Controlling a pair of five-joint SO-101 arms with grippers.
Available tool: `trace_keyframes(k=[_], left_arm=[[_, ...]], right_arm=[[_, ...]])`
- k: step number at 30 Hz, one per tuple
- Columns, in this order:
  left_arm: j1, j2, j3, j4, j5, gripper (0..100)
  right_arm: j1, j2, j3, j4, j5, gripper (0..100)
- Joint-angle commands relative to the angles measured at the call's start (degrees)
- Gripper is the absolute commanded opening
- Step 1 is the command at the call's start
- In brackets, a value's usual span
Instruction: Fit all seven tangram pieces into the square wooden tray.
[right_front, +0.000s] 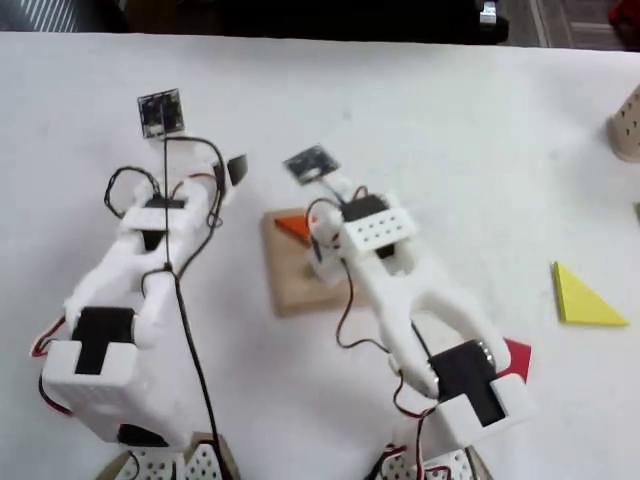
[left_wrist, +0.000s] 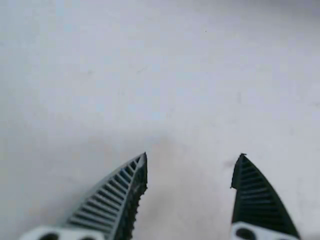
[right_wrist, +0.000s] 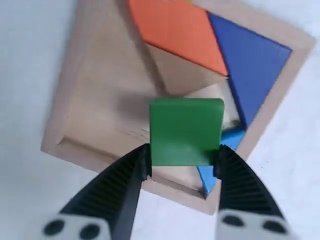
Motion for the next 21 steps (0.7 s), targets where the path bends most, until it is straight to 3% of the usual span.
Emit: trace_keyframes(k=[1, 13, 17, 21], left_arm=[[-0.22, -0.4, -2.64, 0.35, -1.05, 28], [-0.22, -0.4, -2.29, 0.35, -1.05, 28], [-0.13, -0.4, -1.93, 0.35, -1.05, 28], [1.01, -0.48, -1.67, 0.35, -1.14, 28]], right_arm=[[-1.63, -2.95, 1.14, -4.0, 5.01, 17.0], [-1.27, -3.03, 1.41, -1.98, 5.71, 28.9], [0.4, -4.0, 0.53, 1.54, 5.36, 22.3], [5.23, -6.64, -0.35, 5.76, 5.27, 6.0]])
